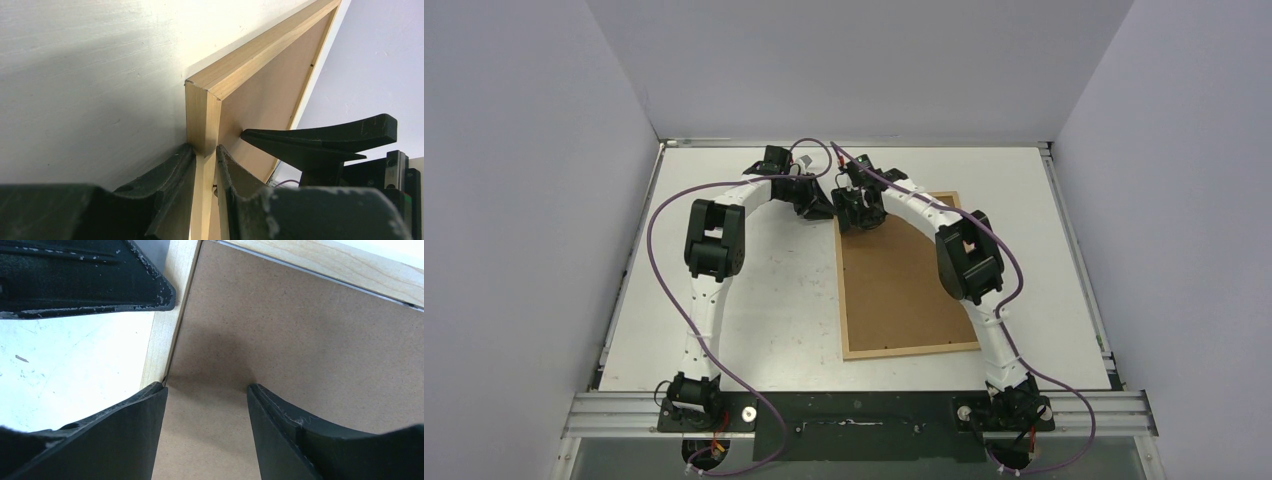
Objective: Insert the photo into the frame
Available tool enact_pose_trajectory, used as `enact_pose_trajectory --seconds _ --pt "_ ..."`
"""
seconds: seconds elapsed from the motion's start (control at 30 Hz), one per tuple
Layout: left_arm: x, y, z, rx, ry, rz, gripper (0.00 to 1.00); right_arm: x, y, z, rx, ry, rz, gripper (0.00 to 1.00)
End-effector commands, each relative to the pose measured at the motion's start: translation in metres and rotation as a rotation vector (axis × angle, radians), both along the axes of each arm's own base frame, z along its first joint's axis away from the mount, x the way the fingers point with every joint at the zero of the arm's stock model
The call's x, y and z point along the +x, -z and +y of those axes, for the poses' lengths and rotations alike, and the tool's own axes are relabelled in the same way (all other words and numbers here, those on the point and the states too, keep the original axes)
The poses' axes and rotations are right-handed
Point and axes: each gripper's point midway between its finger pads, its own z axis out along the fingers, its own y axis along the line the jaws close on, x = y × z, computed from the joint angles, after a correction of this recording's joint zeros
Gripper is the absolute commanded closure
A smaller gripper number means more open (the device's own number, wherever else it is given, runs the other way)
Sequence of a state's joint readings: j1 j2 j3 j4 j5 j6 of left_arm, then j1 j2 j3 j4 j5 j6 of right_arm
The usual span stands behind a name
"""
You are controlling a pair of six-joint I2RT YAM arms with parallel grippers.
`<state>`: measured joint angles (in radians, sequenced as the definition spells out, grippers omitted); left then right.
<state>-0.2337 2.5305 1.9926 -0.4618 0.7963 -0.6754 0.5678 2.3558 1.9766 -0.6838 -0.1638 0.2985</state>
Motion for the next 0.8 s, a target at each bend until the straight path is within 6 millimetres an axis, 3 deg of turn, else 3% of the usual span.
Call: enact_pose_trajectory --seconds 0.0,0.5,0.77 --pt "-0.012 0.035 -0.009 0.068 0.021 0.043 0.79 -0.050 0.096 -0.041 -0.185 0.018 0.248 0.39" --pt "-0.015 0.038 -0.008 0.069 0.026 0.049 0.78 -0.055 0.111 -0.052 -0.308 0.063 0.259 0.42" --pt "-0.016 0.037 -0.008 0.068 0.027 0.046 0.79 -0.057 0.114 -0.057 -0.340 0.071 0.263 0.57"
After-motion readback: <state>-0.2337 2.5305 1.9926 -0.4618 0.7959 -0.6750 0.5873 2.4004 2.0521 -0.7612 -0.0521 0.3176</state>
